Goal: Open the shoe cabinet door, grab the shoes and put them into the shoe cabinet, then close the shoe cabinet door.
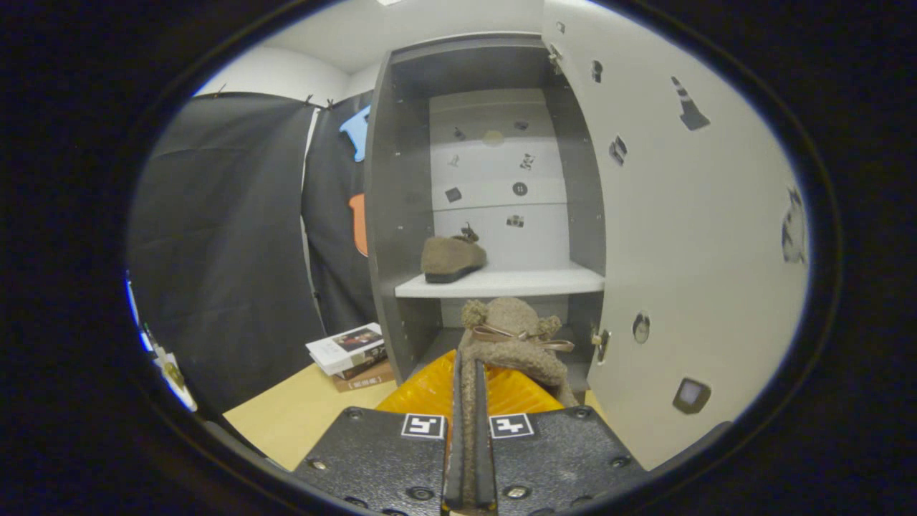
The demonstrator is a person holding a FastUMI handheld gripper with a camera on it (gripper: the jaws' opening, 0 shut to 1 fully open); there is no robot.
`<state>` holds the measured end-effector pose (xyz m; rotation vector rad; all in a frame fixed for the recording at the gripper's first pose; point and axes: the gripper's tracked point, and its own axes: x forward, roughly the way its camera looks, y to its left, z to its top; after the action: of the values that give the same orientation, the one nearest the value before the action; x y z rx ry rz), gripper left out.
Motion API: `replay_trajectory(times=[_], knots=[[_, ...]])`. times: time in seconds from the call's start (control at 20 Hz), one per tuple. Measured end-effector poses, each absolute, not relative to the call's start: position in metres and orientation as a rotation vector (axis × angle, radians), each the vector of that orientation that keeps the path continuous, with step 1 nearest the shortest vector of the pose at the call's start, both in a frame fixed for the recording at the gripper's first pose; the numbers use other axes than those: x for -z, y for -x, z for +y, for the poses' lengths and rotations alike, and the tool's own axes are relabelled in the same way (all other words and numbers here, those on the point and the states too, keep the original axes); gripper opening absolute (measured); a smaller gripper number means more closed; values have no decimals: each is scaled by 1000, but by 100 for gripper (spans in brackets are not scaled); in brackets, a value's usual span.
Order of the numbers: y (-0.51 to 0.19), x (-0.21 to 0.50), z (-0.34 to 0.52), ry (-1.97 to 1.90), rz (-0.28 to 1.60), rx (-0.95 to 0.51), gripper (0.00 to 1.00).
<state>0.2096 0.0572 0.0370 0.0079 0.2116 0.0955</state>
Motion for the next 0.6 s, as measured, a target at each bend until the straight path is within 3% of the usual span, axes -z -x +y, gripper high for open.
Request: replay_trajectory(times=[0.4,0.6], knots=[[-284,-163,67,100,128,-49,10],[-330,-185,77,12,199,-58,10]])
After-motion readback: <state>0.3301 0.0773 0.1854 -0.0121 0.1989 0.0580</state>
